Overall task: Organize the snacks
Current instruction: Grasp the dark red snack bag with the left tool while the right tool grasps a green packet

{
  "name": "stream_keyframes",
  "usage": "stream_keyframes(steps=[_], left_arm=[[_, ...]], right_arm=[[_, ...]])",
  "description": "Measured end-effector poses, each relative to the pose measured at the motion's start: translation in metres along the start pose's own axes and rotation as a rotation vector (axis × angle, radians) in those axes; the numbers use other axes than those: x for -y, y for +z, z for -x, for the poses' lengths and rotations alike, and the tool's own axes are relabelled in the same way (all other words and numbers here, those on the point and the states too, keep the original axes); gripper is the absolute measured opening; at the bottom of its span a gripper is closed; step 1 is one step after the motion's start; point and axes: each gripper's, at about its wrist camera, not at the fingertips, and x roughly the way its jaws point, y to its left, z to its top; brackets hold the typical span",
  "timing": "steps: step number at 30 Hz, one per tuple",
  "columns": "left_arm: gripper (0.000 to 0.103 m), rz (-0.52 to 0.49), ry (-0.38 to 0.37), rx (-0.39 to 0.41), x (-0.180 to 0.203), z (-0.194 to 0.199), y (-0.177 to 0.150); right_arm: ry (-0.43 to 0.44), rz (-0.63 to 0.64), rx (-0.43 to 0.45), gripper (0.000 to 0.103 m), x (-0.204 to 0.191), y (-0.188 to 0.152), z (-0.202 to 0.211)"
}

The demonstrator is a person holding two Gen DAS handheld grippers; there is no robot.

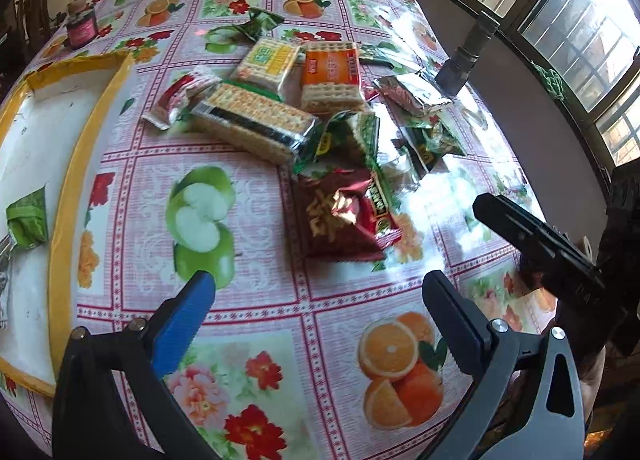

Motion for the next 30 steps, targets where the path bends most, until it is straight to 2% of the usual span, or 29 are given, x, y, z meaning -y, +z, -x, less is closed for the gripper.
stream_keyframes(steps=[4,6,15,24,26,27,28,30], left_arm=[[0.103,0.000,-0.006,-0.004,0.007,-0.009,0.012],[0.103,-0.006,0.010,-0.007,0.010,-0.016,0.016],[0.102,-0.047,0.065,-0.026,0.017,-0.043,0.028],[0.095,-0.094,0.109,-0.016,0.019,-0.056,0.036],[0.085,-0.109,0.114,0.000,0.020,-0.056,0.038],[0.077,-0.118,0.113,0.007,0.021,-0.055,0.038],[0.071,-0.122,0.104,0.013,0.022,-0.055,0.039],[0.050,-0.130,0.084,0.016,0.024,-0.054,0.040]], right_arm=[[-0.029,0.011,0.007,0.072,-0.002,0.006,-0.003],[-0.080,0.015,0.003,0.072,-0.002,0.011,-0.009],[-0.210,0.048,-0.046,0.072,0.003,0.038,-0.050],[-0.213,0.097,-0.098,0.073,0.009,0.042,-0.080],[-0.223,0.107,-0.091,0.066,0.009,0.041,-0.078],[-0.228,0.105,-0.085,0.062,0.010,0.041,-0.077],[-0.227,0.101,-0.079,0.052,0.012,0.041,-0.075],[-0.219,0.087,-0.075,0.040,0.017,0.043,-0.075]])
